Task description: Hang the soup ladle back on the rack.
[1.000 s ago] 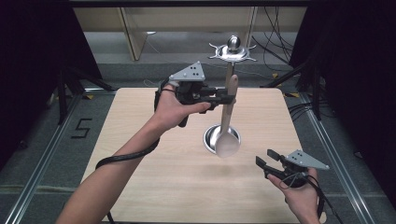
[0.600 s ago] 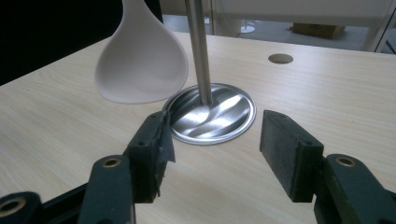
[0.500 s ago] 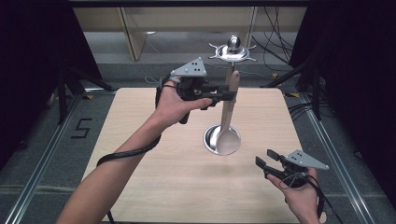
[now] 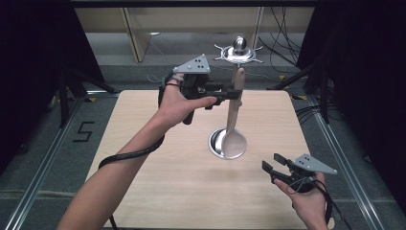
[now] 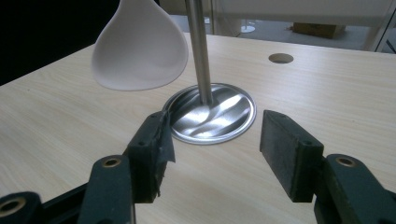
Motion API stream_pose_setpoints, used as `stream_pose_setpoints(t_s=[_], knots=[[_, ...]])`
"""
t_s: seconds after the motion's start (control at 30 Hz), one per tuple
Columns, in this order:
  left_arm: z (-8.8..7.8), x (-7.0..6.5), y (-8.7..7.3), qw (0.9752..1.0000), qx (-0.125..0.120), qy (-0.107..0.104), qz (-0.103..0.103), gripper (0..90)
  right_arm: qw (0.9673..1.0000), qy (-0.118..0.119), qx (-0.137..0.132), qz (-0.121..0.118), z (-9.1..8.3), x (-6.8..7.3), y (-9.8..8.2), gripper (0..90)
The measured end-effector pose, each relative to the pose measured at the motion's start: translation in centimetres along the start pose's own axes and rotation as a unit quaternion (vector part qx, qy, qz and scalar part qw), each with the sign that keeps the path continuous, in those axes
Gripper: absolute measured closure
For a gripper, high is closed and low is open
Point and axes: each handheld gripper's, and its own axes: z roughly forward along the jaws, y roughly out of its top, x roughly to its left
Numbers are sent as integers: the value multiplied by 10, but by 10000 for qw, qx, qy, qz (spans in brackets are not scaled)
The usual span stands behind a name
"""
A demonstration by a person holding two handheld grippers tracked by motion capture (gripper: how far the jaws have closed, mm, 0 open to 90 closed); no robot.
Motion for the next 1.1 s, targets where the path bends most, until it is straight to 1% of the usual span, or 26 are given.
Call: stream_pose_setpoints(t_s=[0.07, 0.1, 0.13, 0.27, 0.3, 0.47, 0.6, 0.63, 0.67, 0.8, 0.83, 0.93, 0.97, 1.0, 1.1], knots=[[0, 0, 1, 10000, -17, 4, -19, 736, 10000, 1, -7, 10, 0, 0, 0, 434], [0, 0, 1, 10000, -21, 5, -12, 736, 10000, -28, 44, -5, -1, 0, 0, 435], [0, 0, 1, 10000, -32, 5, -24, 736, 10000, -6, 42, 80, -1, 1, 0, 435], [-1, 1, 3, 10000, -45, -12, -36, 736, 10000, 15, 34, 79, -1, 1, 0, 434], [-1, 1, 3, 10000, -50, -21, -56, 736, 10000, -13, 47, 68, -1, 1, 0, 434], [-2, 4, 3, 9998, -100, -46, -168, 736, 10000, -12, 54, 80, -1, 1, 0, 434], [-2, 5, 2, 9997, -137, -61, -215, 736, 10000, -28, 54, 76, -1, 1, 0, 434], [-3, 5, 1, 9996, -142, -68, -235, 736, 10000, -41, 26, -12, -1, 0, 0, 434], [-3, 6, 0, 9995, -169, -88, -263, 735, 10000, 26, 47, 30, -1, 0, 0, 434], [-3, 7, -2, 9992, -206, -96, -335, 736, 10000, 25, 51, 37, -1, 0, -1, 434], [-3, 8, -2, 9991, -215, -103, -341, 736, 10000, -21, 61, -10, -1, 0, 0, 434], [-4, 9, -4, 9987, -264, -114, -424, 736, 10000, 6, 32, 35, 0, 0, -1, 434], [-4, 9, -5, 9984, -297, -126, -455, 736, 10000, -14, 26, -35, 0, 0, -1, 434], [-4, 10, -6, 9983, -322, -137, -465, 736, 10000, -19, 36, -56, 0, 0, -1, 434], [-4, 10, -7, 9978, -374, -167, -530, 736, 10000, -8, 69, -15, 1, 0, -2, 434]])
